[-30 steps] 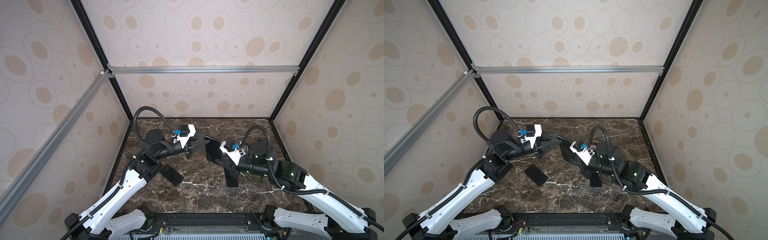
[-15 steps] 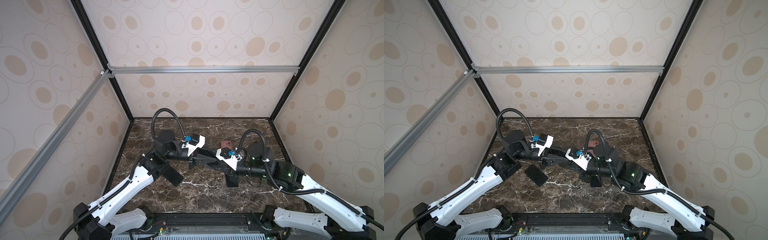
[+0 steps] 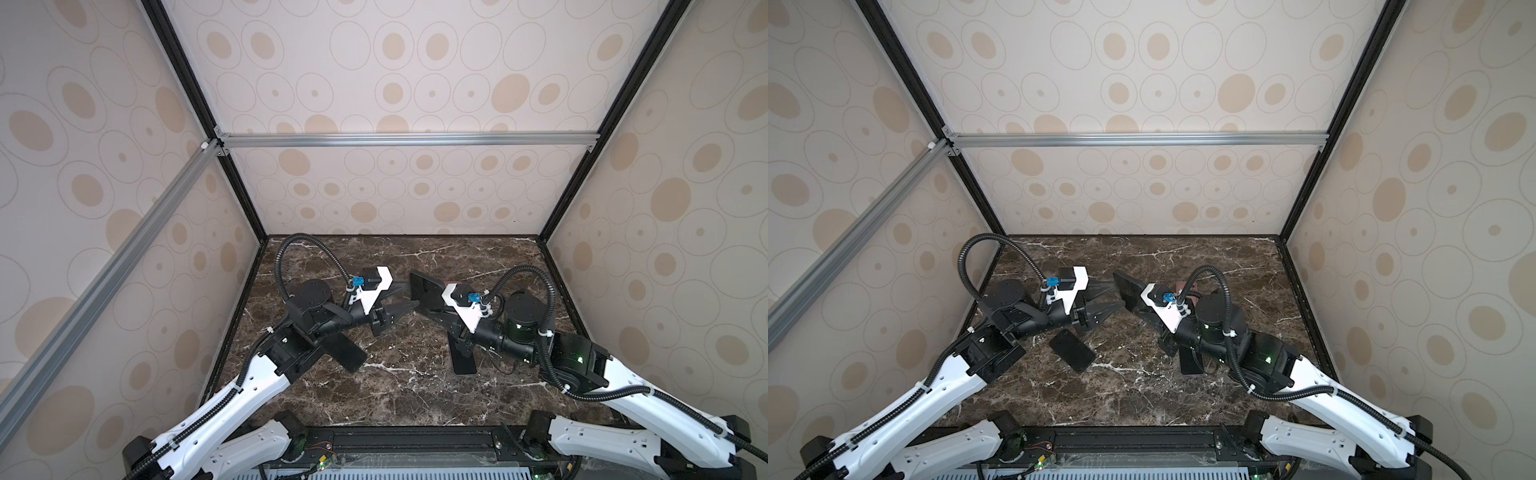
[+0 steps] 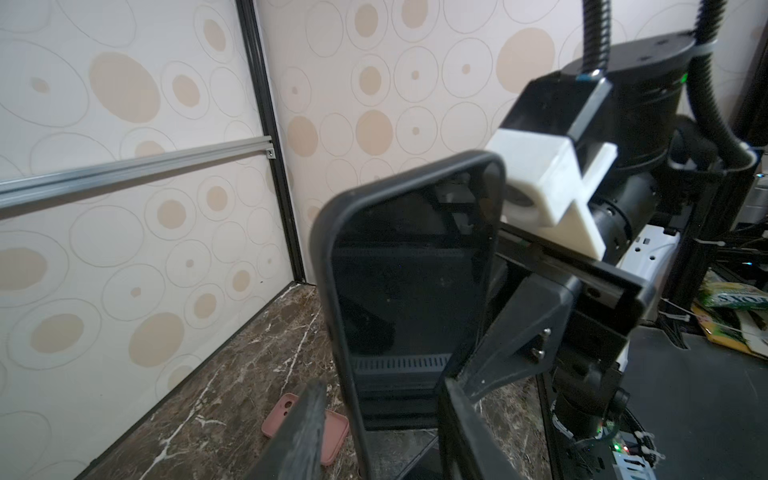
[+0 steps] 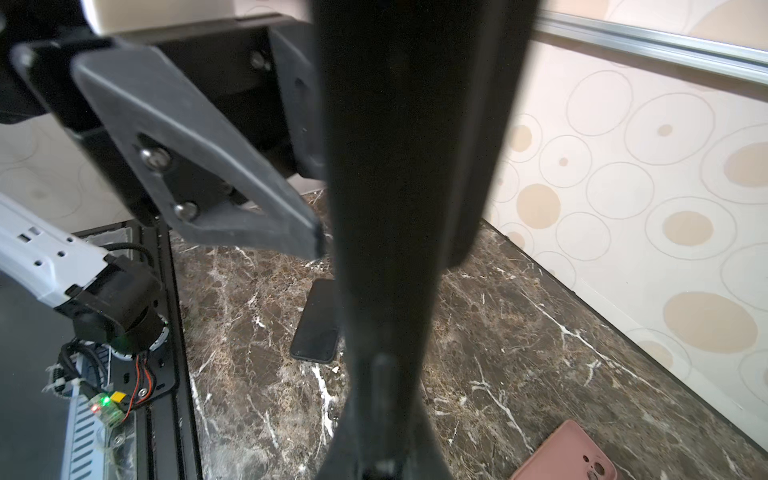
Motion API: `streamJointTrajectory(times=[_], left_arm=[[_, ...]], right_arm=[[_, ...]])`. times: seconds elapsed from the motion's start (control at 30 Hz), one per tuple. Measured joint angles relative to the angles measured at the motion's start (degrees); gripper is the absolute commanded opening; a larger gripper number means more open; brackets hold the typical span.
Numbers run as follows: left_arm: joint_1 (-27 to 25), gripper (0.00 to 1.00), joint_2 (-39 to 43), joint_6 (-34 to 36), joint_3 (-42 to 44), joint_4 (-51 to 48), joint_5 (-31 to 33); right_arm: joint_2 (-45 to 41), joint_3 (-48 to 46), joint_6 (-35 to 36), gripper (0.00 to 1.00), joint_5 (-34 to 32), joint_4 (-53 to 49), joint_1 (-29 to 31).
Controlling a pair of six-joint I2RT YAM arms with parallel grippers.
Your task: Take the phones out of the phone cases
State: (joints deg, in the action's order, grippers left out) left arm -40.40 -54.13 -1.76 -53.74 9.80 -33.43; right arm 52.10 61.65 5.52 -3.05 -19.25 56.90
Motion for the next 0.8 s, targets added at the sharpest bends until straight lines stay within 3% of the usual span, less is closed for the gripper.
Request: streamJointTrajectory(times=[0.1, 0.2, 0.47, 0.63, 0.8], left_arm=[[0.2, 0.45, 0.9, -1.9, 0.0, 1.9, 1.9], [0.6, 0.51, 0.8, -4.2, 0.1, 3.4, 1.3], [2.0, 0.54, -1.0, -14.3, 3.7, 11.3, -3.6], [2.2, 0.56, -3.5, -18.9, 4.5, 15.1, -5.8], [2.8, 0.54, -3.6, -21.5, 4.5, 17.1, -6.0]], right_arm=[[0.0, -0.1, -2.2, 0.00, -0.1, 0.6, -1.1], [-0.7, -0.9, -5.9, 0.00, 4.0, 2.2, -5.5], [-1.0, -5.6, -21.5, 0.00, 25.0, 13.9, -22.2], [0.9, -7.1, -28.7, 0.00, 35.7, 22.5, -24.3], [1.5, -7.2, -32.3, 0.00, 41.6, 27.6, -24.3]])
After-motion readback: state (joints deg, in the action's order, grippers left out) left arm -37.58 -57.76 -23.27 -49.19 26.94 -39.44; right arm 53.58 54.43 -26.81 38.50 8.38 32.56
